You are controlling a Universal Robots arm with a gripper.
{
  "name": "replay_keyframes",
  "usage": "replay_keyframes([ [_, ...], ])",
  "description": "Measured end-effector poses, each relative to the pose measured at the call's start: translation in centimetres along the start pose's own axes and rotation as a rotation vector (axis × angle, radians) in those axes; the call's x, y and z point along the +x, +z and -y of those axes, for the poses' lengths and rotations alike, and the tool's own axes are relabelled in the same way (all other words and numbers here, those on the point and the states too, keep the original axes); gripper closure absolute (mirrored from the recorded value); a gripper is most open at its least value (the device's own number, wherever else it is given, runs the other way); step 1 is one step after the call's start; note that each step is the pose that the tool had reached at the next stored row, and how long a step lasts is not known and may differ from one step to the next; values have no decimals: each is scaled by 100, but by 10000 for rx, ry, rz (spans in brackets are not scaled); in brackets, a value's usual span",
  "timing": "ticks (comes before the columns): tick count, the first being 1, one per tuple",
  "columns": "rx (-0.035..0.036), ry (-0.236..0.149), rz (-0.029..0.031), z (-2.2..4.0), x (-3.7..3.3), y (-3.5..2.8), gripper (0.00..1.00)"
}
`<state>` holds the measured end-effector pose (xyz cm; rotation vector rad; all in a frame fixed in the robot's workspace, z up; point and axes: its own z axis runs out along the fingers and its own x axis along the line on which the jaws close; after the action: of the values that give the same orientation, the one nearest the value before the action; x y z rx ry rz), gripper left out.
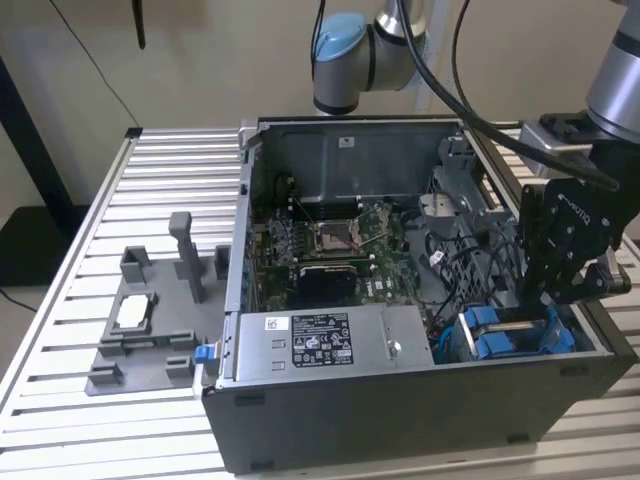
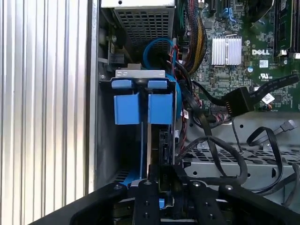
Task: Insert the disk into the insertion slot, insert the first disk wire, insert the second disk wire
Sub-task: 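Insert the first disk wire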
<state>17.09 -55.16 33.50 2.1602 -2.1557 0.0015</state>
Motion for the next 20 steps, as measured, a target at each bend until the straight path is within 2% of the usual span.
replay_keyframes([
  [10,-45,2,-4,-12,15,-199,73],
  [20,-56,1,-4,-27,30,-440,73],
])
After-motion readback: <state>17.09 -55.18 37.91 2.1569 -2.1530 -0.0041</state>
